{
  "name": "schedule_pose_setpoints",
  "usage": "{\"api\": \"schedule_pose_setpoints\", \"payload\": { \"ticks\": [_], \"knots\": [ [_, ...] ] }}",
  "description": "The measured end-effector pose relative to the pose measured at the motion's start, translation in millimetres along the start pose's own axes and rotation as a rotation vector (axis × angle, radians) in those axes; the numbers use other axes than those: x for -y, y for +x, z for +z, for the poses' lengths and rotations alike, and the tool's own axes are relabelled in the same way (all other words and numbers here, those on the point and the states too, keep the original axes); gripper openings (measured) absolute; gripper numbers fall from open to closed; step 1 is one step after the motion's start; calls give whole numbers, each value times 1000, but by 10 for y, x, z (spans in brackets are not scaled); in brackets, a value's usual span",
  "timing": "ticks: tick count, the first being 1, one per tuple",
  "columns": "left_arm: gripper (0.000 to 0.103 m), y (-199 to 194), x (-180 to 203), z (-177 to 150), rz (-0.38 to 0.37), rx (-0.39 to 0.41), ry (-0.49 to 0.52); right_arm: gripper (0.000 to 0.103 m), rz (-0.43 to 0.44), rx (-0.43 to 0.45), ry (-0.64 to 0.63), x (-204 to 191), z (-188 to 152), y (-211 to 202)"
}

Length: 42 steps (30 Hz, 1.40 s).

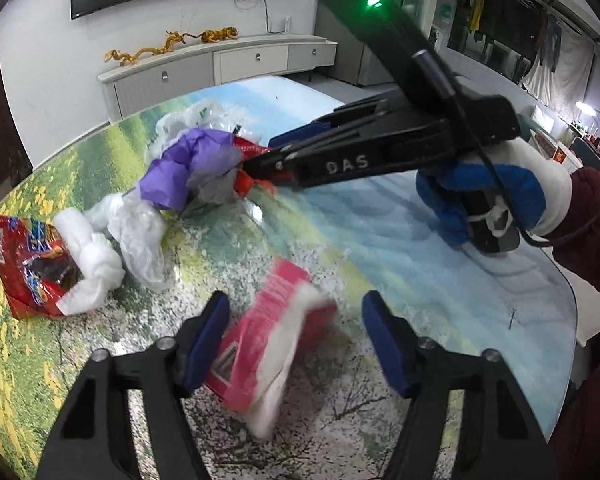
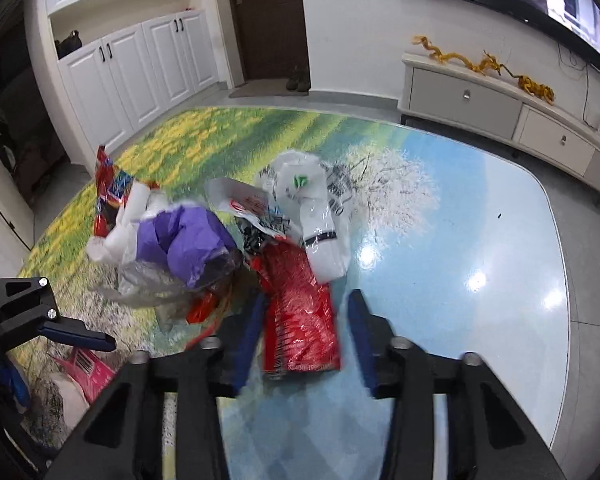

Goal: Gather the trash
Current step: 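Grasp the pink barcode wrapper with the left tool while the right grasps red wrapper, then carry both wrappers over the bin and open both tools to drop them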

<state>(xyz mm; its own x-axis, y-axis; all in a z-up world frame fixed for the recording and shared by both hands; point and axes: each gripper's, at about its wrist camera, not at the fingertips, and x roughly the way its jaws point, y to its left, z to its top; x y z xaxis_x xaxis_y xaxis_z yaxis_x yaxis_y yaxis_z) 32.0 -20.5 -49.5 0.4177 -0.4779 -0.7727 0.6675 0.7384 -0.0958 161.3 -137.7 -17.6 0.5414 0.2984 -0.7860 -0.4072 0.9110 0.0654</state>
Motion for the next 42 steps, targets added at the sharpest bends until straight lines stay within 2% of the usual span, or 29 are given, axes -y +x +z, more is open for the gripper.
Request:
{"api": "schedule_pose_setpoints", "payload": {
  "ticks": [4,6,9,23,31,37,42],
  "knots": [
    [52,-19,-38,-15,0,7,-20,32,0,0,-10,-49,-85,-74],
    [42,-29,-40,-25,1,10,-27,30,-1,1,-5,-44,-146,-113],
    [37,-51,-46,-42,1,15,-52,28,-6,3,16,-61,-251,-191],
    [34,-265,202,-164,47,51,-99,21,-32,45,181,-8,-848,-707],
    [33,-470,371,-116,62,98,-117,21,-34,122,220,-55,-1049,-1076],
    [33,-517,622,132,41,133,-92,21,-63,202,273,45,-1218,-1461],
    [33,-350,996,511,-31,146,-47,21,-144,252,360,386,-1543,-1861]
  ]
}}
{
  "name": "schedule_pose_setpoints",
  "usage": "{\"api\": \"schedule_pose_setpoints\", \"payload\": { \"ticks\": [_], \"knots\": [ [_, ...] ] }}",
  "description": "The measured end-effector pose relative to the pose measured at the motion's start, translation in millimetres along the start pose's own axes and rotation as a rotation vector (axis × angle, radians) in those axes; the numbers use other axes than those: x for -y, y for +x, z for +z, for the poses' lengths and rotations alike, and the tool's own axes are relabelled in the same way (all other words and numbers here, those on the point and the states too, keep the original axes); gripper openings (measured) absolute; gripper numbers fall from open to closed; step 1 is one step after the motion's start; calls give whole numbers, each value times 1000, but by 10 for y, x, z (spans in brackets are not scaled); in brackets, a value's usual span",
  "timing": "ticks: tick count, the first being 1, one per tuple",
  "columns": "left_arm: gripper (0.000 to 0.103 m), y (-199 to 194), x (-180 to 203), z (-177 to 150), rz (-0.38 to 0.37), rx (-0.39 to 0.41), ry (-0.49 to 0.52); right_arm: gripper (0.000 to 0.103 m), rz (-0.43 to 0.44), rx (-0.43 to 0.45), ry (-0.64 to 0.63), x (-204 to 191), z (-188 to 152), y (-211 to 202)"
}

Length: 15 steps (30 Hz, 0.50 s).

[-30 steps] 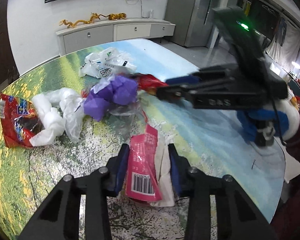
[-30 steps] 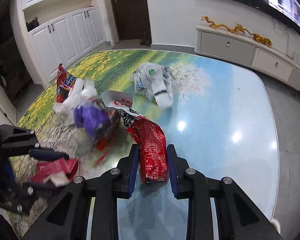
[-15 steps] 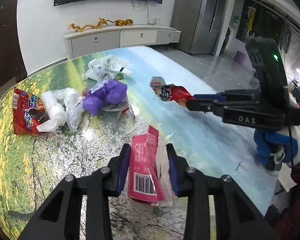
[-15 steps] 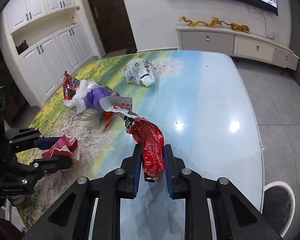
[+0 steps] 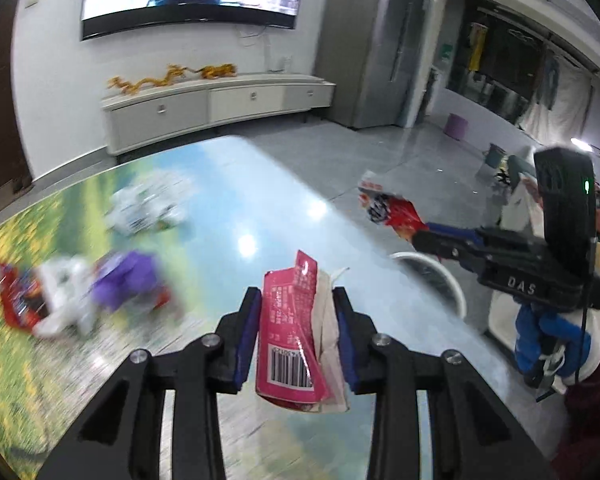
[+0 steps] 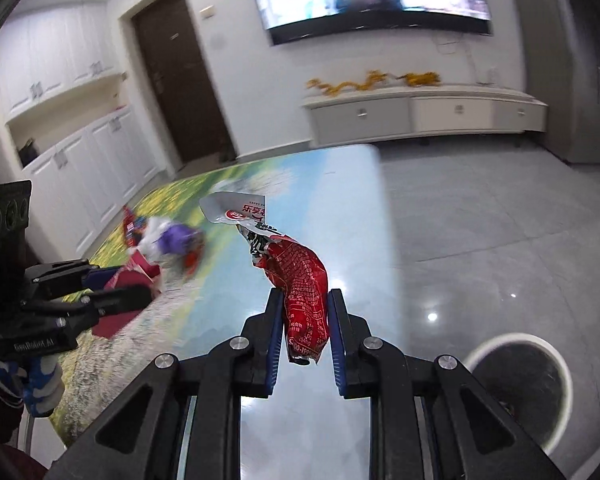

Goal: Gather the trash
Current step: 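Carry both wrappers over the bin and open both tools to drop them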

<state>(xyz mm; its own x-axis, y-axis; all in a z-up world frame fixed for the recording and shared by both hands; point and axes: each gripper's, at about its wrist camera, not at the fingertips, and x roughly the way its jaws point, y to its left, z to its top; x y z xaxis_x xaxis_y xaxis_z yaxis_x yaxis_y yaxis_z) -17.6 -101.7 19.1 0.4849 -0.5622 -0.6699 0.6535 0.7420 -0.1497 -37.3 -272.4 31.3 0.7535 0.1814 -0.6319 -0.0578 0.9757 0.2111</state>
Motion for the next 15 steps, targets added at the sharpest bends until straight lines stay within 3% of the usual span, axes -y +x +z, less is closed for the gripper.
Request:
{"api": "schedule_pose_setpoints", "payload": {
  "ticks": [8,15],
  "knots": [
    [33,739,902,517,-144,-63,90,22,-216,18,168,1027,-365,-514],
    [34,1670,1590,778,-224,-222,97,23,-322,-55,324,1804,-777,-473]
  ]
}}
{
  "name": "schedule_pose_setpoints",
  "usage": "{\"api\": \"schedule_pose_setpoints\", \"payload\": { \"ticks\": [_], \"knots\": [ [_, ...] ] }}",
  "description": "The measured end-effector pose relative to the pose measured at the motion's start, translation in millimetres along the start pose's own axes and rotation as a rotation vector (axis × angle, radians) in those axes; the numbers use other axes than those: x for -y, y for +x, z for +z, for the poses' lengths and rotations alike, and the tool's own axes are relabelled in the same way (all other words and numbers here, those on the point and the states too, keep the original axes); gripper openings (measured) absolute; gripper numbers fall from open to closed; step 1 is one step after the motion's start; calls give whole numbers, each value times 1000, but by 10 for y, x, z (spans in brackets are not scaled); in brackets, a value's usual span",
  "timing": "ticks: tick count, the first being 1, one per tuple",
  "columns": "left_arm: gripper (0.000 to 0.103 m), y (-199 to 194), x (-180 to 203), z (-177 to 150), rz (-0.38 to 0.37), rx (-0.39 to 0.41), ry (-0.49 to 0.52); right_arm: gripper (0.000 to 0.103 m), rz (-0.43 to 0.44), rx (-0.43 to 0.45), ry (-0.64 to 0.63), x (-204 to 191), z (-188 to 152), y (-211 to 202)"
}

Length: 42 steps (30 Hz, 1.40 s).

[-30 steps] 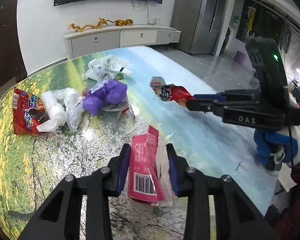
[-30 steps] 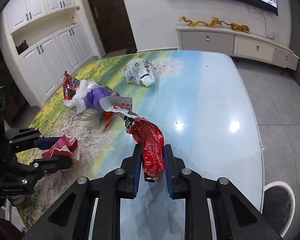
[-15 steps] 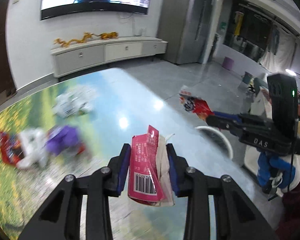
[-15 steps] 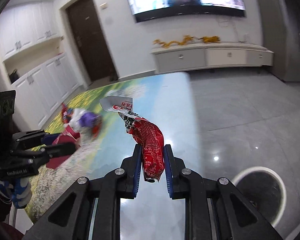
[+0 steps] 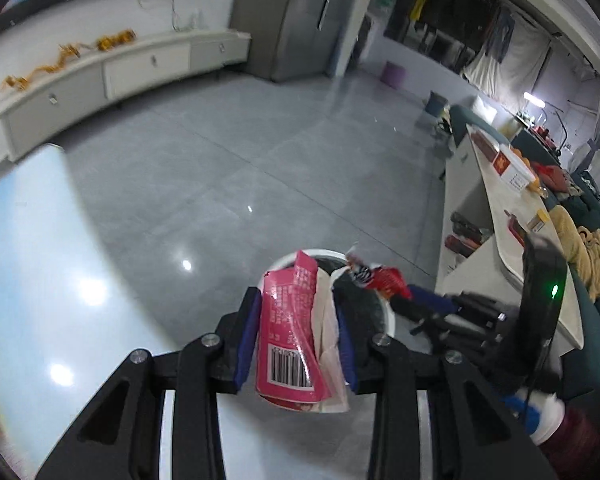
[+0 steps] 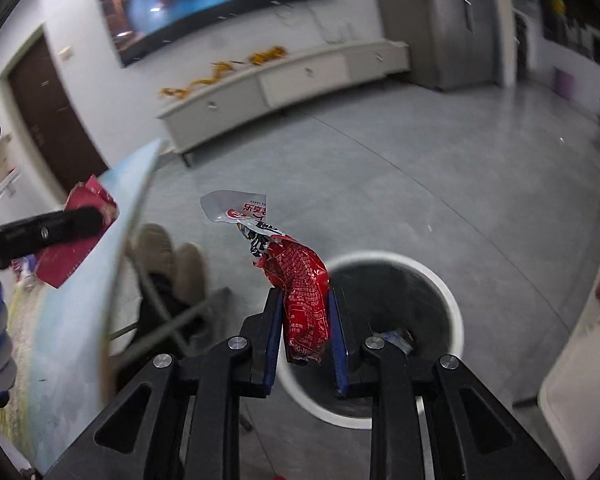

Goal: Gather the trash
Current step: 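Carry both wrappers over the bin and open both tools to drop them, then move both open tools back toward the table of remaining trash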

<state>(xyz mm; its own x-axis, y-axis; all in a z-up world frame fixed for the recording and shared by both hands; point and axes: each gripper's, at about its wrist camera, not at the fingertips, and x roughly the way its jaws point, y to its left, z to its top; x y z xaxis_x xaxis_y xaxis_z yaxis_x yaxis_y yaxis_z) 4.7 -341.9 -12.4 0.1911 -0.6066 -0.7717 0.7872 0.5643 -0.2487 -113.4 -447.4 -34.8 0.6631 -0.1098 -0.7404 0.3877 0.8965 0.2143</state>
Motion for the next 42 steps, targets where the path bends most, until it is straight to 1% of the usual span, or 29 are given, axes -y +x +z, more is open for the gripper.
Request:
{"api": "schedule_pose_setpoints", "payload": {
  "ticks": [5,10,11,12,14,16,19,22,27,32,35,38,42],
  "knots": [
    [36,561,202,163,-22,-88,1,25,-23,-57,85,351,-59,295],
    [37,956,299,236,-44,-153,-29,31,-33,-101,144,563,-154,503],
    [39,1016,310,242,-48,-164,-36,32,-37,-106,150,594,-168,523],
    [48,1072,318,250,-53,-175,-43,33,-42,-112,156,615,-162,567],
    [59,1144,331,257,-55,-182,-53,34,-51,-123,170,686,-197,611],
    [59,1161,335,250,-58,-187,-50,43,-57,-126,189,752,-231,628],
    [59,1202,377,247,-49,-190,-42,46,-63,-128,199,806,-260,632],
    [59,1181,430,240,-27,-179,-24,46,-68,-127,201,847,-257,604],
    [59,960,428,218,49,-126,12,46,-77,-103,202,840,-202,531],
    [59,616,381,202,129,-25,21,46,-83,-55,176,741,-98,337],
    [59,361,356,174,166,35,32,46,-92,-29,136,628,-22,200],
    [59,129,334,131,205,71,54,46,-96,2,102,504,62,49],
    [59,-162,225,36,246,81,54,46,-88,47,74,329,167,-160]
  ]
}}
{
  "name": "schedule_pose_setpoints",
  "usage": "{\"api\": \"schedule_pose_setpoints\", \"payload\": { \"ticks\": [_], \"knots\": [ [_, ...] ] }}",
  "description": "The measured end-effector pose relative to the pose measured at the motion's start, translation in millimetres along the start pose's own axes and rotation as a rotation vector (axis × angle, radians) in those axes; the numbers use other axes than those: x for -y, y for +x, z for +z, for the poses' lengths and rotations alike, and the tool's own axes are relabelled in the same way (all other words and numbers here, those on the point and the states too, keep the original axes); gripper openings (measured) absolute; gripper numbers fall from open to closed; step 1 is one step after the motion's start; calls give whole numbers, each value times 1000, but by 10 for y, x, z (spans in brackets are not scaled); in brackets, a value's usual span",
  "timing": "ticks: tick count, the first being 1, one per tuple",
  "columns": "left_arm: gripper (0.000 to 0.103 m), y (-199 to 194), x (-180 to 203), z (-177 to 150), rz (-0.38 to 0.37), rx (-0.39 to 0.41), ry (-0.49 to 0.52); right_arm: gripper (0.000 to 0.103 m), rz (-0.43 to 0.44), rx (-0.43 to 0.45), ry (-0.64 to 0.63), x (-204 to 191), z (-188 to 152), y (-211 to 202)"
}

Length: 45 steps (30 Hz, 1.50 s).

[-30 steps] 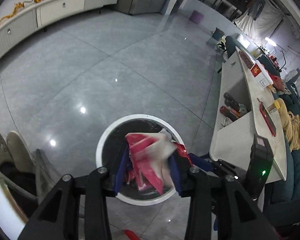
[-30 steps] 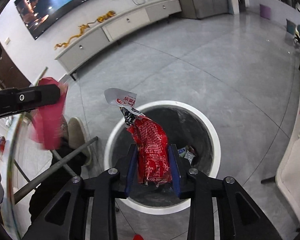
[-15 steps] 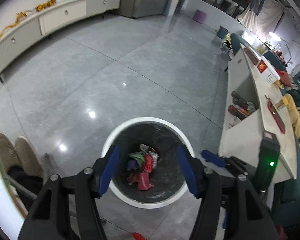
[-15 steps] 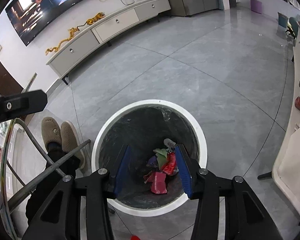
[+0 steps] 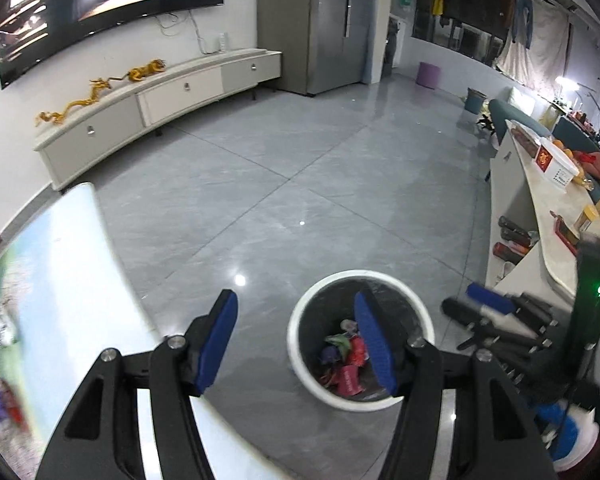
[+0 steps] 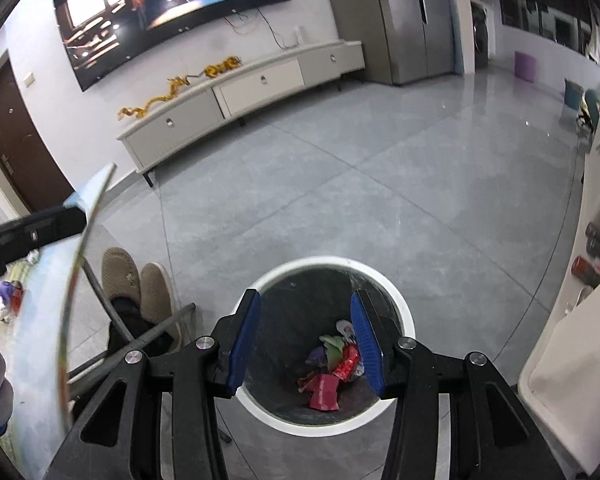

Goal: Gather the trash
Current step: 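Move both open tools back toward the table of remaining trash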

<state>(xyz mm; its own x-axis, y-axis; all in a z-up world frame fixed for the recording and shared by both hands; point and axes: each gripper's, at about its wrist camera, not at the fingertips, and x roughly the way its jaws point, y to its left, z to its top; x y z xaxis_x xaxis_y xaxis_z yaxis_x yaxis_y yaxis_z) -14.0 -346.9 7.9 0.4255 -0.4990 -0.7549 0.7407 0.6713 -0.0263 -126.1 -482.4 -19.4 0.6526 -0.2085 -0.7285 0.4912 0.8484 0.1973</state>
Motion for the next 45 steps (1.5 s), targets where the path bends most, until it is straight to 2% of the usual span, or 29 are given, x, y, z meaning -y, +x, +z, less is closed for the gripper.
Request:
{"api": "schedule_pose_setpoints", "payload": {
  "ticks": [10,16,29,32,36,45],
  "knots": [
    [59,-594,-653,-365,113,40,-93,46,71,87,-90,-612,151,-431],
    [59,-917,-1036,-606,194,77,-157,46,128,107,-152,-1005,143,-558],
    [60,-1486,-1936,-1394,369,120,-352,47,228,110,-287,-1736,32,-745],
    [66,-1605,-2174,-1597,390,124,-421,48,248,107,-309,-1912,6,-754],
    [67,-1727,-2435,-1846,462,121,-465,48,276,102,-337,-2141,1,-722],
    [68,-2015,-2976,-2301,542,133,-614,48,347,90,-397,-2669,-38,-670]
  ]
}}
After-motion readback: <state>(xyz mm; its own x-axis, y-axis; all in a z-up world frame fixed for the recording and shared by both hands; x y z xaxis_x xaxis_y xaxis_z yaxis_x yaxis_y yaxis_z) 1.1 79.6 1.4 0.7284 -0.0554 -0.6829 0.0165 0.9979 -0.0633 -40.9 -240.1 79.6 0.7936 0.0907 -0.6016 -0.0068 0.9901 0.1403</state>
